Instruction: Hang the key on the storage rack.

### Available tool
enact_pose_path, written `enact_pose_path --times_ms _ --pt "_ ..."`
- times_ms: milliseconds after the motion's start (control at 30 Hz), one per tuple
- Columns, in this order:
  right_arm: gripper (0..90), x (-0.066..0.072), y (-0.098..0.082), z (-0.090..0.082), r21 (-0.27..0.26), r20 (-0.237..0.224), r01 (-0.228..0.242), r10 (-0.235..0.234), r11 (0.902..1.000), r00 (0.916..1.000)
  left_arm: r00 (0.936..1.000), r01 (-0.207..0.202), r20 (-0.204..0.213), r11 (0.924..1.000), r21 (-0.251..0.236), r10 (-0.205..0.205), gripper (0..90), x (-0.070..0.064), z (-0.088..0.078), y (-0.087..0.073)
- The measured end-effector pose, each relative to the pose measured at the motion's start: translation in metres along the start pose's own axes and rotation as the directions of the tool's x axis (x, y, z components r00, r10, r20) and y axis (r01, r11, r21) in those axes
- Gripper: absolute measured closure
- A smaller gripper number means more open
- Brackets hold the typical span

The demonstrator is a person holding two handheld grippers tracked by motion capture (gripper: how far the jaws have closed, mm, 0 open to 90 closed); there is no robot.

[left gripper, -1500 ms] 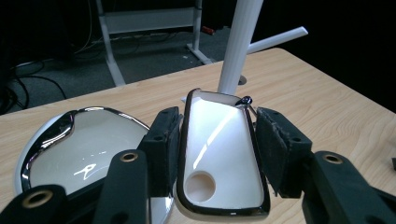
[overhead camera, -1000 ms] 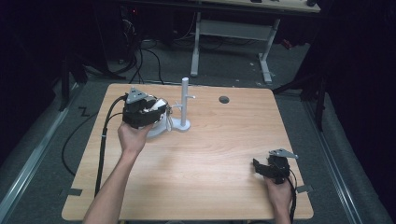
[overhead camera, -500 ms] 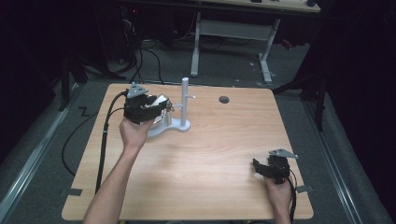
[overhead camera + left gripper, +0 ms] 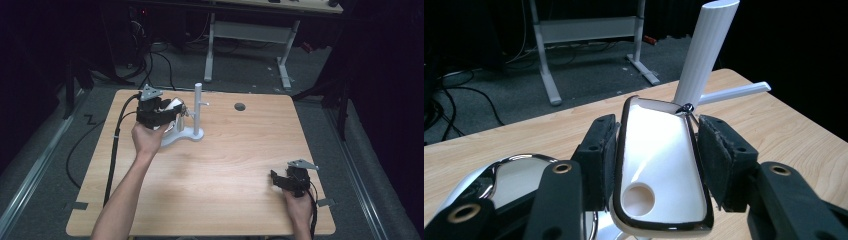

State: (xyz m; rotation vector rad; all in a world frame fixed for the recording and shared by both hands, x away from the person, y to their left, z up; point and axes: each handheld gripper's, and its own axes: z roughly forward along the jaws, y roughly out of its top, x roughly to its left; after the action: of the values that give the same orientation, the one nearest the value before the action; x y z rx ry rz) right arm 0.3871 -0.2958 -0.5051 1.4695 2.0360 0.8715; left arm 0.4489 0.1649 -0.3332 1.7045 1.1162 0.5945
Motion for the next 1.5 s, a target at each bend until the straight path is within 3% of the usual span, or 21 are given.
enact_pose_path --times_ms 400,1033,1500 --pt "24.4 0.0 0.0 0.0 0.0 -0.001 -0.002 0.002 1.0 1.0 0.9991 0.014 -0.041 0.9997 0.021 -0.013 51.6 0.007 0.009 -0.004" --pt "24.5 0.0 0.0 0.0 0.0 -0.002 -0.002 0.002 1.0 1.0 0.9999 0.005 -0.012 1.0 -0.001 -0.005 51.6 -0.005 0.015 -0.001" --pt "24.5 0.0 0.0 0.0 0.0 -0.002 0.0 0.0 1.0 1.0 0.9989 -0.018 -0.042 0.9992 0.034 0.02 51.6 -0.002 0.019 -0.01"
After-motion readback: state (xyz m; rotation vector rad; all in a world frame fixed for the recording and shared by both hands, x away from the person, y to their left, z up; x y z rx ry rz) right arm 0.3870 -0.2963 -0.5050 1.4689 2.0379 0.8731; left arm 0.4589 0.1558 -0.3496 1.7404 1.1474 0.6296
